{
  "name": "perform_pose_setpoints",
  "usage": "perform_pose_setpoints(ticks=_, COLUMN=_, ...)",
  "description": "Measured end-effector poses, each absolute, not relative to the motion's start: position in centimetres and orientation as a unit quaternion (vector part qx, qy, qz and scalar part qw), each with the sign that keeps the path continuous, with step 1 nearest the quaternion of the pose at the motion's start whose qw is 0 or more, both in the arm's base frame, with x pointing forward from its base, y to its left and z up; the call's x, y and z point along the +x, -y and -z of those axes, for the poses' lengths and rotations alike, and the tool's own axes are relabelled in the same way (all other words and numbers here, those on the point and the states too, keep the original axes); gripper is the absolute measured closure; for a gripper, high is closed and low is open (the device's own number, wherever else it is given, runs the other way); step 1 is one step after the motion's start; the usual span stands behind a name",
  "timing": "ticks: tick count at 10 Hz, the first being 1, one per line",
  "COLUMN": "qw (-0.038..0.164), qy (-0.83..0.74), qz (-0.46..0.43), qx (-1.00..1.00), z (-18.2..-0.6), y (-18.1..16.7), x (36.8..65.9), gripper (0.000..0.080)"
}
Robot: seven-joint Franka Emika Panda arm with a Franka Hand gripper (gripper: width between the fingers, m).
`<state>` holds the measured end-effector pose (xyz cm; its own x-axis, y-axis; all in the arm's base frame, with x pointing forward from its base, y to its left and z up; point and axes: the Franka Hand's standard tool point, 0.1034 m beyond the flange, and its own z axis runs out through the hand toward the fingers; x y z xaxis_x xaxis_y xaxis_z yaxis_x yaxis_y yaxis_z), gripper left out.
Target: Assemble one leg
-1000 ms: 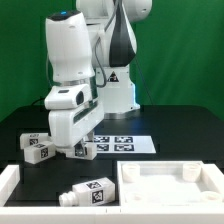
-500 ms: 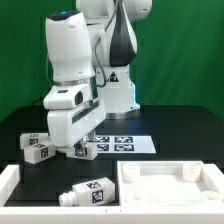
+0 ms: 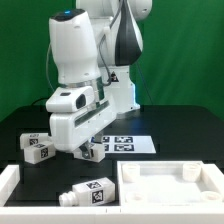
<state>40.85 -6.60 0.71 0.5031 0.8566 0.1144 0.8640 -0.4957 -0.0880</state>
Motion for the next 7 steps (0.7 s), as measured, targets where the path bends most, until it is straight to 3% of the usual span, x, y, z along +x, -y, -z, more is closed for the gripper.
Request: perform_pose_setpoints(ticks=7, qw=0.066, qy=0.442, qz=0.035, qx=-0.894, z=-0.69, y=7.15, x=40.16, gripper=0.0515)
